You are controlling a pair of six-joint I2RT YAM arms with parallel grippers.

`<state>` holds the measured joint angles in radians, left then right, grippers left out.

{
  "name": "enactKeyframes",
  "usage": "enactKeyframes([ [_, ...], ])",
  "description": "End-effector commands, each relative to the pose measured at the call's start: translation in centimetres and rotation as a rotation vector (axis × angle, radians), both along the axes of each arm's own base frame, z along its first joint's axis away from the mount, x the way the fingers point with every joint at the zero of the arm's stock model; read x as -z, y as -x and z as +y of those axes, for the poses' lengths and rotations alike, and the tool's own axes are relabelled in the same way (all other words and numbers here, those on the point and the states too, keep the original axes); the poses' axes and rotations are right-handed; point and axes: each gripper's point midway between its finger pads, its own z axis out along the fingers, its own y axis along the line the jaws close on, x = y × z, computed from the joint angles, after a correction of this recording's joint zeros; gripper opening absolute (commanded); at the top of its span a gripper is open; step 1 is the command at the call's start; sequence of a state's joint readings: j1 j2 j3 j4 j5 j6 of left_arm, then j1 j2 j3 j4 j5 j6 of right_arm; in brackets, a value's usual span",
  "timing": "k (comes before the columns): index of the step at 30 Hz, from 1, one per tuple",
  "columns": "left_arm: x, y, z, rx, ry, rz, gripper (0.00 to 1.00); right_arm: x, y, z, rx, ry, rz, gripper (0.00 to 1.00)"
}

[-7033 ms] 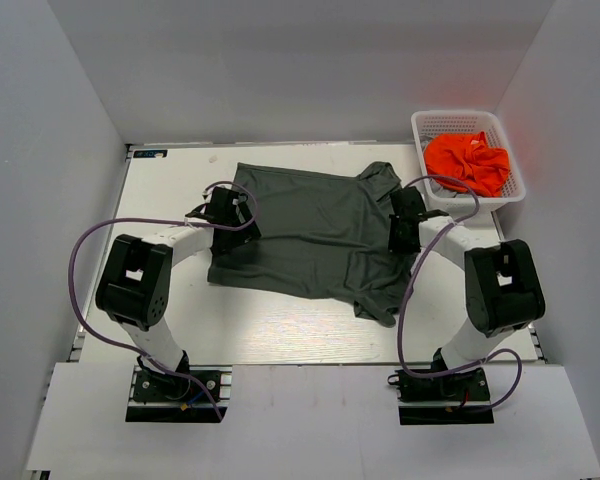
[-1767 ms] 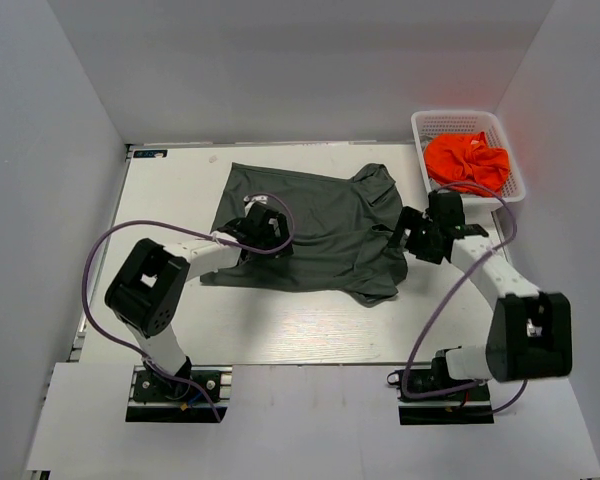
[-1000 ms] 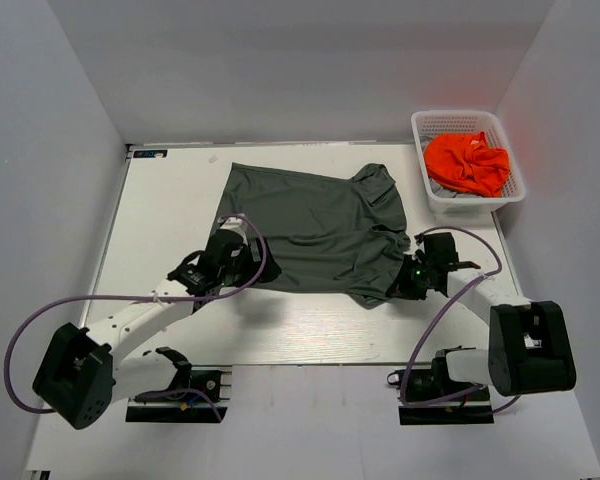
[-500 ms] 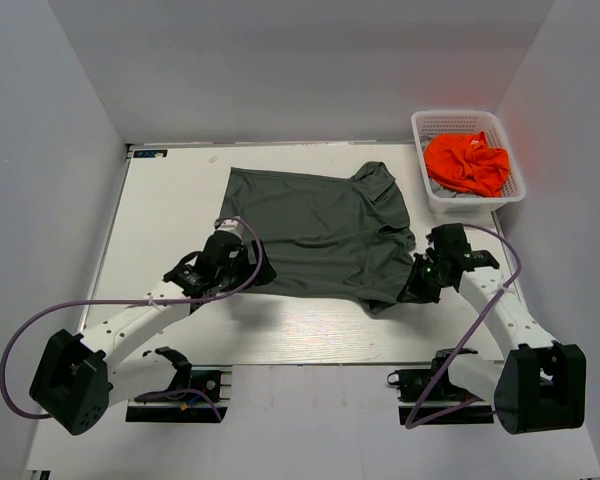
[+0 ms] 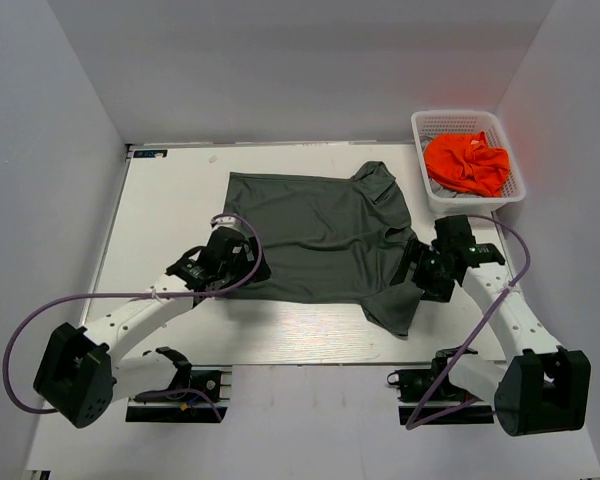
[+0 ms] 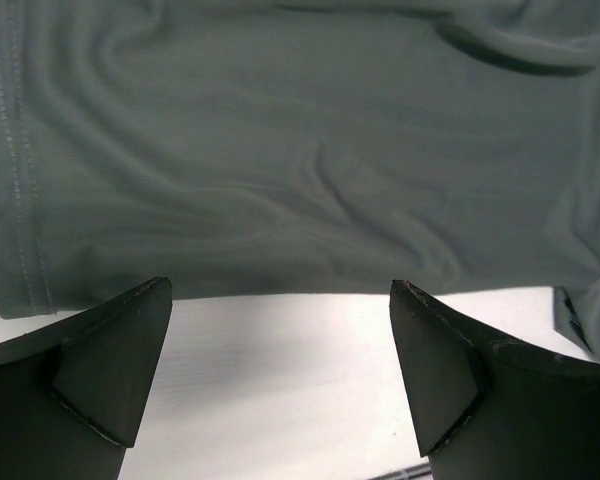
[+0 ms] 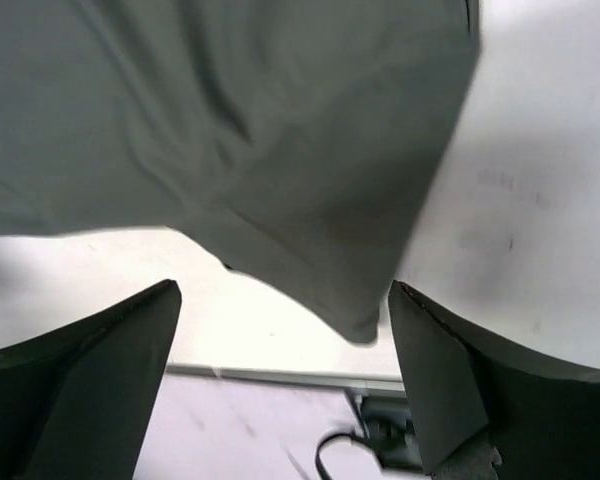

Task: Fold and stack the t-shirts
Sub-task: Flatten out the tshirt

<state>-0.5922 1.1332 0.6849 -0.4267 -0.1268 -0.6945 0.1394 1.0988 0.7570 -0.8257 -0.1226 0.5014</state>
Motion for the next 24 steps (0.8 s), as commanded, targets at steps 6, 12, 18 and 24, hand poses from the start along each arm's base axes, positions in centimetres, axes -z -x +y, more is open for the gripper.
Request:
enactKeyframes([
  [6,-1.8,-5.1,0.1,-0.116,-0.065,-0.06,1.0,-3.4,-8.3,0.8,-0.046,-0.006,-0.297,0.9],
  [12,-3.3,-12.2,0.0,-0.218,-0.164,-0.097,1.0,-3.2,-15.4,1.5,-0.068,0.017,-0.351,0.9],
  [18,-2.7,-19.2,0.4,-0.247,-0.215,-0.121,1.0,0.6,-23.4,0.5,-0.053,0.157,-0.304,0.9],
  [24,1.0,-23.7,0.6,-0.231,-0.207,-0.088,1.0,3.3,-28.8,2.5,-0.119,0.12,-0.269,0.9],
])
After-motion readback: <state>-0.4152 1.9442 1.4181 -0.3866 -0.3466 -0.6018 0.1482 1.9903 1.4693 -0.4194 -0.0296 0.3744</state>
